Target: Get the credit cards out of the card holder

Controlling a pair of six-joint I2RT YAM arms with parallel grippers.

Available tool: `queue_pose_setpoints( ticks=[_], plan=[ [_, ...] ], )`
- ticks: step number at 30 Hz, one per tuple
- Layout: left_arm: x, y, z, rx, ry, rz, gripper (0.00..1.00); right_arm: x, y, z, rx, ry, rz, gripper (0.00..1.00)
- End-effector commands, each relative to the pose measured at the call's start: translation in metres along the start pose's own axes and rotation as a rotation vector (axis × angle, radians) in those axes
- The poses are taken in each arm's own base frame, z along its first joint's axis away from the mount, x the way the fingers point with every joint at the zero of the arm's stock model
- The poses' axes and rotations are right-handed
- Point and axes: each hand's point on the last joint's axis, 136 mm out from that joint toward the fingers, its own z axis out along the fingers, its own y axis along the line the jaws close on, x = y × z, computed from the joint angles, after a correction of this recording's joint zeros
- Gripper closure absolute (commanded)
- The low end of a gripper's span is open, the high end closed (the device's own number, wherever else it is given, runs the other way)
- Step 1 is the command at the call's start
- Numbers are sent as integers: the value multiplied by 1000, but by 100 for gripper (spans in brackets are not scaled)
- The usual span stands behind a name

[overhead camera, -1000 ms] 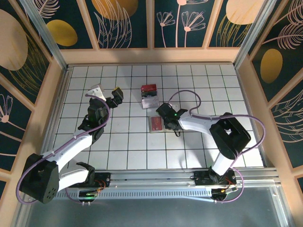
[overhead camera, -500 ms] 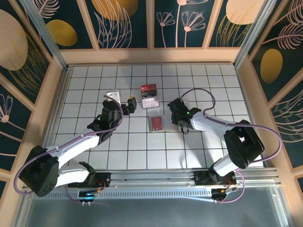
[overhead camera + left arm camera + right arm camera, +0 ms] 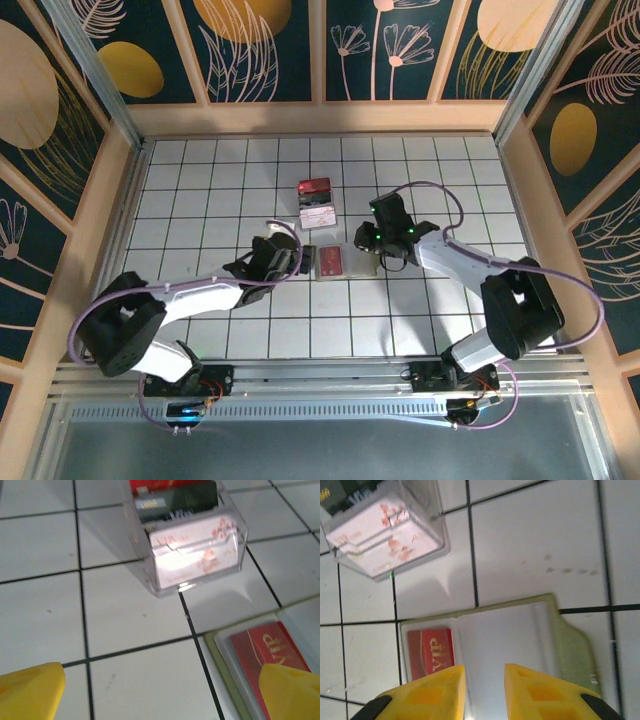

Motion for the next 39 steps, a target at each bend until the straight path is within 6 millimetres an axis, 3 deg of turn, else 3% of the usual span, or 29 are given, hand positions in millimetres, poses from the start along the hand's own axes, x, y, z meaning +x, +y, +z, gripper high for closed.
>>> queue_pose_setpoints(
  ticks=[1,16,22,28,39],
  plan=[
    [3,-15,7,17,21,24,1,6,24,7,-125,62,7,74],
    [29,-21,36,-4,77,56,1,33,32,33,-172,157,-5,78],
    [30,-21,37,-4,82,50,1,45,30,41,-160,191,-9,78],
    [49,-12,43,-44,132,81,1,55,26,49,-159,219,2,78],
    [59,-8,45,-62,158,91,1,62,24,58,-164,242,9,79]
  ],
)
